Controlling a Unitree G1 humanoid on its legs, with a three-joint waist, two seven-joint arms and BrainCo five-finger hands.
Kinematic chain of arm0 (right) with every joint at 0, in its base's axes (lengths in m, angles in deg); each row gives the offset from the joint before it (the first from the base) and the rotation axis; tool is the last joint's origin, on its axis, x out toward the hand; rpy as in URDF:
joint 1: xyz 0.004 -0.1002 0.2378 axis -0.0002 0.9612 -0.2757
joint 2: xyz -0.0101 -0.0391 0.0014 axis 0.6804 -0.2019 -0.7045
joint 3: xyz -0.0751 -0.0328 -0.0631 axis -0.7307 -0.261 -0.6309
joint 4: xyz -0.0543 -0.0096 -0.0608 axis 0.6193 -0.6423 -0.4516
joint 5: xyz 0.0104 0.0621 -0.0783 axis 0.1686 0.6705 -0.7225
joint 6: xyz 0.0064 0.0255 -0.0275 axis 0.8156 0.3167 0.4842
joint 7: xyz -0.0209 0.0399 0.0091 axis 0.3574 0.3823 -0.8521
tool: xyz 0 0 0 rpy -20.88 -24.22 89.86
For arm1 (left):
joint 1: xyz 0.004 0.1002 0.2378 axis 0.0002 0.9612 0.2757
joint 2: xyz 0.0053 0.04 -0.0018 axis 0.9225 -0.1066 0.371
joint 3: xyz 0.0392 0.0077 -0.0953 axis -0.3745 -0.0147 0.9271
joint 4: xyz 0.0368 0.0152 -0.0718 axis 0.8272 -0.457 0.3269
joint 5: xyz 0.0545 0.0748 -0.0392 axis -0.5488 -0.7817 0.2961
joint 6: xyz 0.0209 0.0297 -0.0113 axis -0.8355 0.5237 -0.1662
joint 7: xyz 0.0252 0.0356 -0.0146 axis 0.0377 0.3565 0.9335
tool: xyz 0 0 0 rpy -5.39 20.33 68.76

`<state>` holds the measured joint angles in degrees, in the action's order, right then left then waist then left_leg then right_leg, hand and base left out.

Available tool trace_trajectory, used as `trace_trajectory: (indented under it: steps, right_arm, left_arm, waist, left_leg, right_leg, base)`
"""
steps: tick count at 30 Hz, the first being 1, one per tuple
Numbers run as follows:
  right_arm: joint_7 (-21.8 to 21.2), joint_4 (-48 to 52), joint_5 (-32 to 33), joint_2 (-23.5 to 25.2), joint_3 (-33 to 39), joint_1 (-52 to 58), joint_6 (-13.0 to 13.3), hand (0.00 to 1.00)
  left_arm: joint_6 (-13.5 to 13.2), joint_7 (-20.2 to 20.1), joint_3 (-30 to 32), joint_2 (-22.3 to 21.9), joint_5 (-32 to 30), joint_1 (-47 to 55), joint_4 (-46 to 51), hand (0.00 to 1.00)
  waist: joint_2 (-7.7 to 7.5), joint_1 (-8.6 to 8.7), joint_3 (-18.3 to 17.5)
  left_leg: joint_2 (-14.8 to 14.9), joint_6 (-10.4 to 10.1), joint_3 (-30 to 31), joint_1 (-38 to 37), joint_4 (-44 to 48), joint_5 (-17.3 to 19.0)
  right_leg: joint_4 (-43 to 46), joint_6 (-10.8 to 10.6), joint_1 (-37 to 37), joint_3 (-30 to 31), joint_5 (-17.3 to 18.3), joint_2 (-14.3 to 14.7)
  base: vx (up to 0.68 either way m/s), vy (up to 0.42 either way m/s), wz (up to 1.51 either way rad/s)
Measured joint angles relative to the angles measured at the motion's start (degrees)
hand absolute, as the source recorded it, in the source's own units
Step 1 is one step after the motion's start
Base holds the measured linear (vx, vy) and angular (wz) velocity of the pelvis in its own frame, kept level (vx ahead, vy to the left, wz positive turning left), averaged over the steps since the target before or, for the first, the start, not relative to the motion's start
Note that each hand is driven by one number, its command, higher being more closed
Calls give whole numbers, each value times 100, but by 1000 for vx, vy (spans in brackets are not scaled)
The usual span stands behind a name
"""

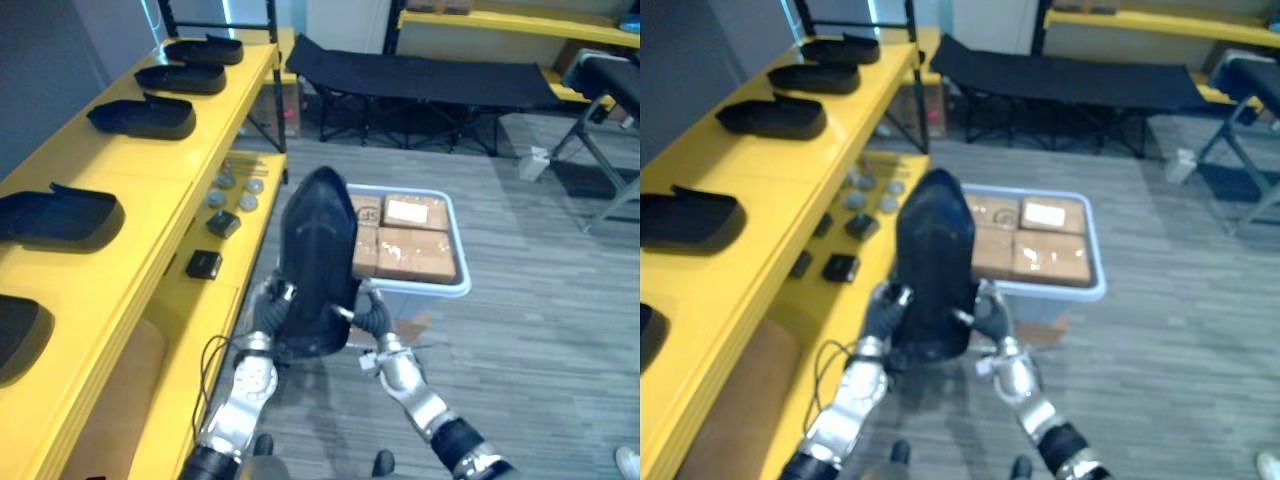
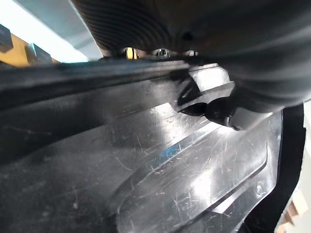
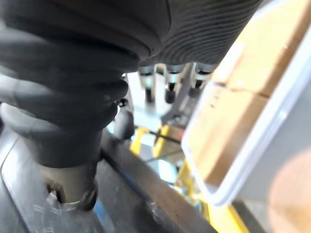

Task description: Walk over and take plastic housings, then place them on the shelf

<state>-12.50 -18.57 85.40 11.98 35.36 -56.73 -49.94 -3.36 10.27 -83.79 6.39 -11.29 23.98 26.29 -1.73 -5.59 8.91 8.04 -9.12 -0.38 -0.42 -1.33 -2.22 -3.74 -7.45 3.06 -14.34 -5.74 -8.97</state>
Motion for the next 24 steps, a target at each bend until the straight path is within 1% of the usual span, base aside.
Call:
trace_trajectory:
  steps: [1, 2, 5, 7, 9, 11, 13, 15, 16, 18, 19, 20, 21, 22, 24]
  right_arm:
    - [-137, 212, 287, -34, 201, 120, 19, 0]
    - [-258, 453, 499, -126, 422, 241, 69, 0]
    - [-508, 995, 956, -329, 807, 486, 131, 0]
    - [-697, 1433, 1321, -369, 1237, 714, 278, 0]
    - [-704, 1659, 1387, -359, 1495, 781, 337, 0]
    - [-696, 1873, 1392, -338, 1726, 884, 341, 0]
    - [-721, 1963, 1657, -288, 1980, 1070, 342, 0]
    - [-847, 1978, 1999, -236, 2163, 1178, 340, 0]
    - [-947, 1978, 2364, -169, 2309, 1251, 340, 0]
    - [-968, 1978, 2479, -122, 2414, 1299, 344, 0]
    - [-1061, 1977, 2667, 9, 2656, 1407, 345, 0]
    - [-1086, 1976, 2705, 105, 2796, 1493, 339, 0]
    - [-1084, 1974, 2707, 159, 2856, 1538, 330, 0]
    - [-1089, 1969, 2706, 237, 2930, 1615, 312, 0]
    - [-1251, 1926, 2718, 415, 3100, 1735, 267, 0]
  left_arm:
    - [68, 109, 236, 5, -182, 81, 2, 100]
    - [174, 224, 495, 10, -236, 149, 0, 100]
    - [378, 514, 915, 21, -405, 300, -1, 100]
    - [522, 778, 1265, 16, -454, 513, -5, 100]
    - [592, 974, 1493, 14, -476, 641, -49, 100]
    - [624, 1156, 1723, 8, -571, 728, -114, 100]
    - [657, 1364, 1940, 2, -630, 803, -174, 100]
    - [653, 1446, 2076, -4, -623, 798, -237, 100]
    - [618, 1548, 2232, -9, -595, 800, -330, 100]
    - [567, 1588, 2333, -36, -548, 800, -374, 100]
    - [375, 1603, 2480, -126, -209, 805, -379, 100]
    - [187, 1596, 2581, -270, 103, 807, -350, 100]
    - [84, 1574, 2602, -339, 329, 817, -324, 100]
    - [-39, 1480, 2618, -462, 640, 870, -218, 100]
    - [-399, 1165, 2586, -734, 1270, 1075, 198, 100]
  waist:
    - [1, 12, 0]
    - [4, 22, 3]
    - [5, 29, 3]
    - [8, 59, 4]
    - [7, 80, 3]
    - [7, 150, 3]
    - [23, 178, -26]
    - [46, 200, -46]
    - [72, 266, -61]
    - [85, 295, -69]
    - [105, 315, -81]
    - [116, 318, -90]
    - [124, 318, -103]
    - [130, 318, -140]
    - [143, 322, -191]
  left_leg:
    - [1, -2, -10, -1, 1, 7]
    - [1, -3, -15, -3, 1, 11]
    - [-1, 0, -36, -25, -1, 25]
    - [-20, 8, -103, -57, -4, 43]
    - [-26, 16, -195, -65, -6, 55]
    - [-27, 21, -246, -85, -13, 61]
    - [-23, 21, -338, -169, -20, 103]
    - [-32, 23, -351, -184, -22, 112]
    - [-32, 22, -363, -199, -30, 115]
    - [-32, 22, -369, -209, -35, 116]
    - [-31, 21, -382, -233, -51, 117]
    - [-34, 22, -386, -251, -62, 118]
    - [-34, 22, -384, -256, -69, 118]
    - [-34, 22, -383, -256, -90, 117]
    - [-39, 22, -371, -265, -108, 117]
  right_leg:
    - [0, -1, -8, 13, 0, 2]
    - [0, -2, -12, 18, 1, 4]
    - [0, -5, -10, 36, 4, 9]
    - [0, -6, -23, 54, 12, 9]
    - [5, -7, -84, 138, 11, 3]
    - [6, -8, -104, 182, 8, 2]
    - [4, -8, -92, 282, 9, 3]
    - [1, -10, -99, 315, 7, -3]
    - [-5, -11, -94, 324, 7, -3]
    - [-12, -11, -89, 328, 6, -1]
    - [-39, -17, -69, 332, 2, 0]
    - [-64, -21, -43, 331, -2, 0]
    - [-65, -21, -40, 329, -1, 0]
    - [-66, -21, -45, 327, -1, 0]
    - [-66, -22, -28, 316, 0, -4]
  base:
    - [14, 0, -4]
    - [15, 1, -4]
    - [14, 4, -3]
    - [23, 21, -7]
    - [12, 22, -19]
    - [13, 11, -17]
    - [21, 10, -20]
    - [16, 7, -13]
    - [13, 1, -5]
    - [7, -1, -2]
    - [0, 0, 0]
    - [0, 0, 0]
    - [0, 0, 0]
    - [0, 0, 0]
    - [15, -7, 3]
